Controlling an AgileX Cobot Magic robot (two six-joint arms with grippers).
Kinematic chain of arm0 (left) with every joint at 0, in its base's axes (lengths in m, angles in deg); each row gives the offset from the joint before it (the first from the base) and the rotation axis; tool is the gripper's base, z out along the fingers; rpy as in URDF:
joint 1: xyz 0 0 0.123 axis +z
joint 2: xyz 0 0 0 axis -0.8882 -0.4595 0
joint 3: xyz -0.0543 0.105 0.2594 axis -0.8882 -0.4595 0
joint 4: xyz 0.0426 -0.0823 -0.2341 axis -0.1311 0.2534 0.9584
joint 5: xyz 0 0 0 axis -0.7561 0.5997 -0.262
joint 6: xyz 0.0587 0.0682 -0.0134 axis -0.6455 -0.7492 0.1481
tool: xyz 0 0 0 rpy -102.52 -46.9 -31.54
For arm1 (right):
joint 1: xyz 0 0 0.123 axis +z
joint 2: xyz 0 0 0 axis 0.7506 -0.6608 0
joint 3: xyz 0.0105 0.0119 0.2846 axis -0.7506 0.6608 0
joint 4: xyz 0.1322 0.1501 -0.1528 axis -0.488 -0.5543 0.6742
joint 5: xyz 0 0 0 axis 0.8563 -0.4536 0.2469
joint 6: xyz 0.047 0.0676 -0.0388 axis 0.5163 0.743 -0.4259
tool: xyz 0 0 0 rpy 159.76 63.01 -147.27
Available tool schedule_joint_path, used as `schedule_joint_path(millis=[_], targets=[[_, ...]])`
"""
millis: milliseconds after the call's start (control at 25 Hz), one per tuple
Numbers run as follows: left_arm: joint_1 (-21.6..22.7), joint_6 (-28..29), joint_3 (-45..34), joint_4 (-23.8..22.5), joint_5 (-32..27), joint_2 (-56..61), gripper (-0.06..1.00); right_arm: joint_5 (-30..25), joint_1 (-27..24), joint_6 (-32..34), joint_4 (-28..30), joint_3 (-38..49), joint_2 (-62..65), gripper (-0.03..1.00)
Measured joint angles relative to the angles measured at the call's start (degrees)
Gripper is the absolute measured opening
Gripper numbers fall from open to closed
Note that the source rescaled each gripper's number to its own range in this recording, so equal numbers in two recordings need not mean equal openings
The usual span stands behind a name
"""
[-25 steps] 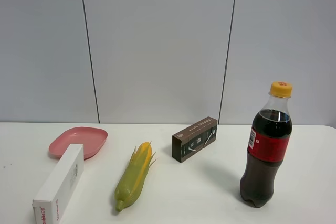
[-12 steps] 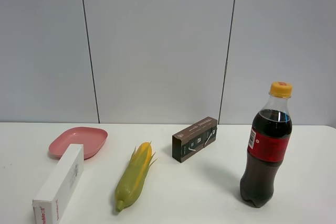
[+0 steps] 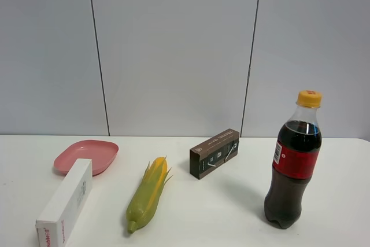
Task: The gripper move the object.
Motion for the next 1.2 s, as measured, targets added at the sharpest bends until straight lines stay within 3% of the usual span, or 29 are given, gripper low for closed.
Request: schedule_joint_path(millis=[200,360,440,560,760,1200], targets=[[0.33,-7.27,-0.57,4.05,-0.72,0.0,1.0,0.0,0.0,0.0,0.0,0.0,0.0,1.0],[0.33,-8.63,-0.68,5.02,-0.71,0.0,1.0,0.0,0.0,0.0,0.0,0.0,0.0,1.0],[0.33,-6.71,-0.68,5.33,-0.34,0.0,1.0,0.0,0.0,0.0,0.0,0.0,0.0,1.0],[0.33,1.1,-0.68,5.36,0.87,0.0,1.0,0.0,0.0,0.0,0.0,0.0,0.0,1.0],[0.33,12.36,-1.29,1.95,1.45,0.0,1.0,0.0,0.0,0.0,0.0,0.0,0.0,1.0],[0.33,14.25,-1.32,1.07,1.63,0.0,1.0,0.0,0.0,0.0,0.0,0.0,0.0,1.0]])
